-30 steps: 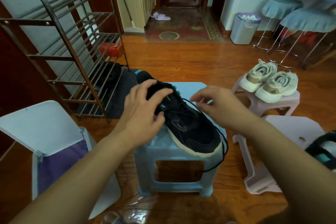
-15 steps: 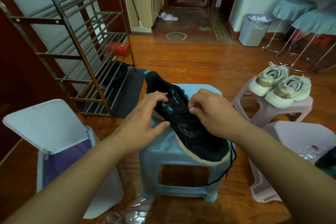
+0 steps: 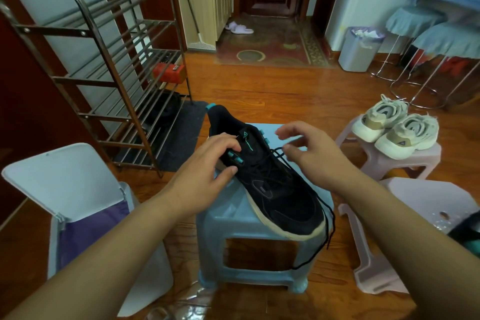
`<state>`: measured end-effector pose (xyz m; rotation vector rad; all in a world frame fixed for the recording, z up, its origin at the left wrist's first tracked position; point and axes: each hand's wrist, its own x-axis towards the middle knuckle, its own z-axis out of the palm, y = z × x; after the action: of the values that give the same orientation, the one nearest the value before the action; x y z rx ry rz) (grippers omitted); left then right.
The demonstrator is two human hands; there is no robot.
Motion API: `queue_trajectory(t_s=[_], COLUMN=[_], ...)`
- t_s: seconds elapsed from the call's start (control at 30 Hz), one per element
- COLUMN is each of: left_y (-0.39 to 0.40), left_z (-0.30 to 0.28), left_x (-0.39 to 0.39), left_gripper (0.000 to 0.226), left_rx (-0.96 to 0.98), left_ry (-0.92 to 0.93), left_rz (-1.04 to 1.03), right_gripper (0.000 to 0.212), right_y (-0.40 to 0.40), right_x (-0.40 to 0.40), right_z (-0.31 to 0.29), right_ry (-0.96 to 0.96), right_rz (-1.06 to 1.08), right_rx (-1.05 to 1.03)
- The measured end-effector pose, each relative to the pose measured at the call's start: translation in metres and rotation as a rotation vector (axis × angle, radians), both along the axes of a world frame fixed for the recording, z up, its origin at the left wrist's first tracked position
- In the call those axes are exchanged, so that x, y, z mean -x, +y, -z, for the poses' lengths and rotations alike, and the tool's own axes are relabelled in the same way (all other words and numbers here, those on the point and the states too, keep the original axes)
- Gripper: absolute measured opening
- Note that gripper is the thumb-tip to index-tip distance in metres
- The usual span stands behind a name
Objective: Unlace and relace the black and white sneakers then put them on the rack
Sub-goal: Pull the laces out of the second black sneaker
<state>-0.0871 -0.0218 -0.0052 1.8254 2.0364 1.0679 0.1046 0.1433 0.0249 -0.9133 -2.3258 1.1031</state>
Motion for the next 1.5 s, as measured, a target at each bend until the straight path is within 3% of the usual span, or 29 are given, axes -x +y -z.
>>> queue_trajectory(t_s=[0.1, 0.2, 0.23, 0.37, 0.43, 0.5, 0.53, 0.63, 0.7, 0.73, 0.8, 0.87, 0.9, 0.97, 1.1, 1.17, 1.3, 1.37, 1.43, 1.5], left_y=[0.002, 0.001, 0.001, -0.001, -0.001, 0.000, 0.001, 0.004, 0.004, 0.003, 0.002, 0.002, 0.003, 0.005, 0.008, 0.008, 0.006, 0.003, -0.001, -0.003], left_z=[-0.002, -0.004, -0.004, -0.007, -0.007, -0.006, -0.006, -0.006, -0.006, -0.006, -0.006, -0.005, -0.004, -0.003, -0.002, -0.003, -0.006, -0.008, -0.010, -0.011], left_x=[-0.001, 0.000, 0.001, 0.001, 0.001, 0.001, 0.001, 0.001, 0.002, 0.002, 0.002, 0.002, 0.003, 0.006, 0.010, 0.009, 0.008, 0.006, 0.003, 0.001], left_gripper=[0.032, 0.026, 0.023, 0.017, 0.017, 0.019, 0.019, 0.021, 0.021, 0.021, 0.020, 0.020, 0.021, 0.022, 0.019, 0.021, 0.022, 0.022, 0.019, 0.018], left_rx=[-0.014, 0.016, 0.027, 0.047, 0.040, 0.037, 0.036, 0.038, 0.041, 0.042, 0.044, 0.041, 0.036, 0.019, 0.011, 0.009, 0.015, 0.031, 0.053, 0.057], left_ry=[0.038, 0.061, 0.067, 0.084, 0.079, 0.069, 0.062, 0.053, 0.044, 0.038, 0.043, 0.052, 0.053, 0.068, 0.097, 0.097, 0.090, 0.064, 0.042, 0.037], left_rz=[-0.003, -0.013, -0.014, -0.020, -0.021, -0.019, -0.018, -0.016, -0.015, -0.014, -0.013, -0.016, -0.013, 0.005, 0.026, 0.020, 0.032, 0.025, -0.001, -0.013], right_gripper=[0.019, 0.006, 0.007, 0.021, 0.018, 0.010, 0.018, 0.015, 0.003, 0.005, 0.008, 0.017, 0.022, 0.023, 0.029, 0.023, 0.006, 0.010, 0.007, 0.008], right_y=[-0.010, -0.010, -0.008, 0.029, 0.036, 0.024, 0.015, -0.011, -0.011, -0.006, 0.026, 0.060, 0.068, 0.068, 0.014, -0.012, -0.018, 0.006, 0.046, 0.071], right_x=[0.003, 0.009, 0.009, -0.013, -0.023, -0.020, -0.015, 0.001, 0.007, 0.007, -0.005, -0.033, -0.046, -0.053, -0.018, -0.002, 0.008, 0.000, -0.021, -0.049], right_z=[0.004, 0.008, 0.010, 0.017, 0.018, 0.009, 0.003, 0.005, 0.011, 0.011, 0.010, 0.015, 0.017, 0.018, -0.004, -0.005, 0.004, 0.005, 0.007, 0.013], right_ry=[-0.063, -0.056, -0.078, -0.350, -0.372, -0.154, -0.090, -0.113, -0.118, -0.104, -0.153, -0.339, -0.478, -0.564, -0.175, -0.184, -0.185, -0.202, -0.272, -0.478], right_rz=[-0.215, -0.173, -0.082, 0.369, 0.377, 0.216, 0.075, -0.214, -0.214, -0.124, 0.249, 0.577, 0.630, 0.550, 0.048, -0.145, -0.185, 0.003, 0.375, 0.625], right_rx=[-0.412, -0.629, -0.581, -0.017, -0.149, -0.289, -0.337, -0.625, -0.727, -0.690, -0.424, -0.188, -0.142, -0.199, -0.317, -0.455, -0.673, -0.642, -0.518, -0.310])
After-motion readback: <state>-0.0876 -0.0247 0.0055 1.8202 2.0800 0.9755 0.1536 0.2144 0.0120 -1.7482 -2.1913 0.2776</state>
